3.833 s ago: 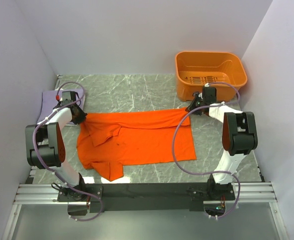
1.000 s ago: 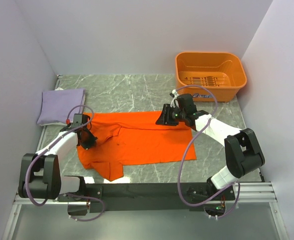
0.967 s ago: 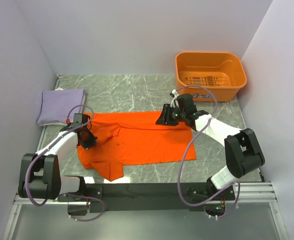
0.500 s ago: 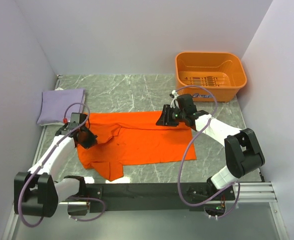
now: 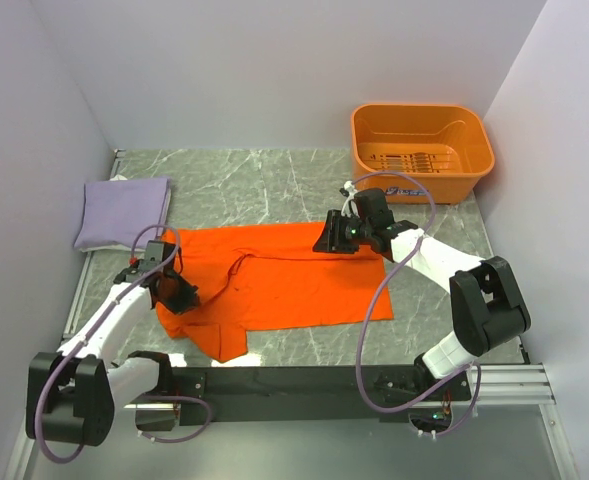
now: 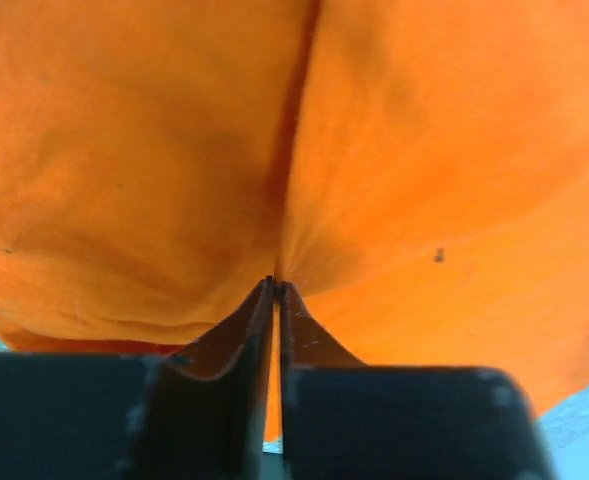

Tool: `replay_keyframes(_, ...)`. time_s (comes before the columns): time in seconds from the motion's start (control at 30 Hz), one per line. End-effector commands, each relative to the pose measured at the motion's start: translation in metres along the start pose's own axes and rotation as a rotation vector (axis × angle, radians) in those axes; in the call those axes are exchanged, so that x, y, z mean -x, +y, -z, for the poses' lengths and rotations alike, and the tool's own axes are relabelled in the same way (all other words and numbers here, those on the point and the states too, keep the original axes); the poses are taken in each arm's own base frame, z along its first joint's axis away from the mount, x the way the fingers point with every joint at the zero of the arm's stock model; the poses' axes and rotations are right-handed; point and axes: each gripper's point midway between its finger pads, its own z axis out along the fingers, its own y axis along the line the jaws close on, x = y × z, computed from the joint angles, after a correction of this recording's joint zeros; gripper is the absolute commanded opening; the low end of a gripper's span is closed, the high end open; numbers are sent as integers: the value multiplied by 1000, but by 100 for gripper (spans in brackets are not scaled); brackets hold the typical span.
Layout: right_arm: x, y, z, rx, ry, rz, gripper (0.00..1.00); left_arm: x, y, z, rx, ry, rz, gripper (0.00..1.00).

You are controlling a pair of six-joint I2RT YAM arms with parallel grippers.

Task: Fold and stack the t-shirts
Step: Fold the tshirt

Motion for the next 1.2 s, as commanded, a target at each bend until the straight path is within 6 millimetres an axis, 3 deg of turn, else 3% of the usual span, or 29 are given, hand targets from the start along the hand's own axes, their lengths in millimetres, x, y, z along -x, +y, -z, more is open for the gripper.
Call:
replay_keyframes(0.0,17,10,10,20,-45,43,47,-4,-1,-5,-1,18,13,14)
replay_keyframes(0.13,21,9,16,-6,-64,60,47,8,-5,6,-3,-40,-23,41)
replay_keyframes(0.17,23,9,19,-8,-74,69,47,20,-9,14,5,-95,-44,53)
replay_keyframes(0.23,25,7,22,-32,-89,74,47,33,-17,25,-8,-160,-106,58)
replay_keyframes(0.33,29,0,27,-74,-117,82,47,37,-44,40,-55,-195,-208,55)
replay_keyframes(0.47,33,-8,37,-107,-152,77,47,21,-89,51,-112,-215,-368,38)
replay_keyframes(0.67,33,-14,48,-121,-174,71,46,-2,-129,33,-68,-227,-558,30)
replay_keyframes(0.87,27,-19,51,-129,-171,57,46,-7,-141,-7,25,-212,-696,28)
replay_keyframes(1.03,27,-23,53,-132,-177,48,47,3,-143,-24,94,-256,-749,28)
replay_keyframes(1.17,25,-27,54,-143,-172,43,47,-2,-142,-39,102,-231,-778,27)
